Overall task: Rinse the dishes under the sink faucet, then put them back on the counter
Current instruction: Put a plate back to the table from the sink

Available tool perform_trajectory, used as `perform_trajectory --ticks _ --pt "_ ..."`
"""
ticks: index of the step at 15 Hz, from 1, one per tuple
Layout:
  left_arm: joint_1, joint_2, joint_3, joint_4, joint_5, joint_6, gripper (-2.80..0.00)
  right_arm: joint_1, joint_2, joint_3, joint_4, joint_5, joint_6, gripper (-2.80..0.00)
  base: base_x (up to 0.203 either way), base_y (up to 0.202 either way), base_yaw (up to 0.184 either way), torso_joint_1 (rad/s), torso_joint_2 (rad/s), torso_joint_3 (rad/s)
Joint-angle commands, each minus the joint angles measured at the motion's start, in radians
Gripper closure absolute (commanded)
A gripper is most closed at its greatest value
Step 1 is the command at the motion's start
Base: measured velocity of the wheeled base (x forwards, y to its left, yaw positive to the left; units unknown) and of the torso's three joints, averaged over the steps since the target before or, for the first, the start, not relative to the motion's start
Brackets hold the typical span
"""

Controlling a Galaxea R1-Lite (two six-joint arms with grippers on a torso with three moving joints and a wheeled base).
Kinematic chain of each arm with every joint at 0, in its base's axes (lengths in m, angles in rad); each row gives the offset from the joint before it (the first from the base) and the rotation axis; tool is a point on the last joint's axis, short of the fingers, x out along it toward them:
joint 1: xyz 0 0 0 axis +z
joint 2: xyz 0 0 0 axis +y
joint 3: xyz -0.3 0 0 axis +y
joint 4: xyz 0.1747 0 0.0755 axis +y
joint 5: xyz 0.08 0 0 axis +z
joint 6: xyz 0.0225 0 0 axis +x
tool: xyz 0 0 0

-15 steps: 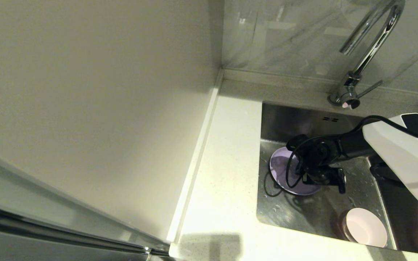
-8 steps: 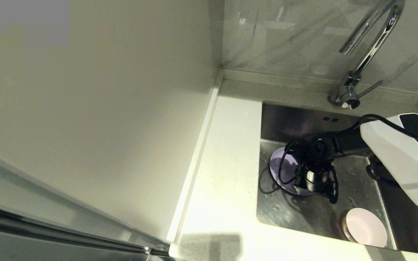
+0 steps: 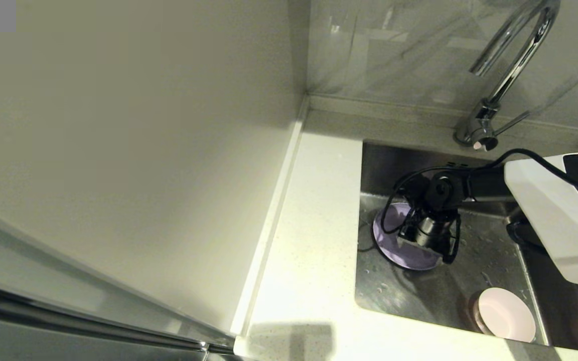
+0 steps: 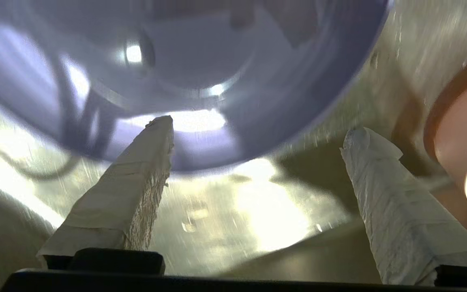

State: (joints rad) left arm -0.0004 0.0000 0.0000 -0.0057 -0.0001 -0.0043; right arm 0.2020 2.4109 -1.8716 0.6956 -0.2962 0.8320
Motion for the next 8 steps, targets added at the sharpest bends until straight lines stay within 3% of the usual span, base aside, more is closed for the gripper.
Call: perform_trajectory --ticks 1,8 --pt "0.000 0.000 0.003 -0.001 0.000 0.000 0.00 -0.024 0.043 -0.041 0.002 -0.020 0.020 -2.80 0.000 0.000 0.000 0.000 0.00 0.000" --pt "-0.001 0.000 0.003 0.000 0.000 0.000 0.00 -0.152 0.061 -0.107 -0.082 -0.053 0.010 -2.80 0.000 0.000 0.000 0.000 0.00 0.000"
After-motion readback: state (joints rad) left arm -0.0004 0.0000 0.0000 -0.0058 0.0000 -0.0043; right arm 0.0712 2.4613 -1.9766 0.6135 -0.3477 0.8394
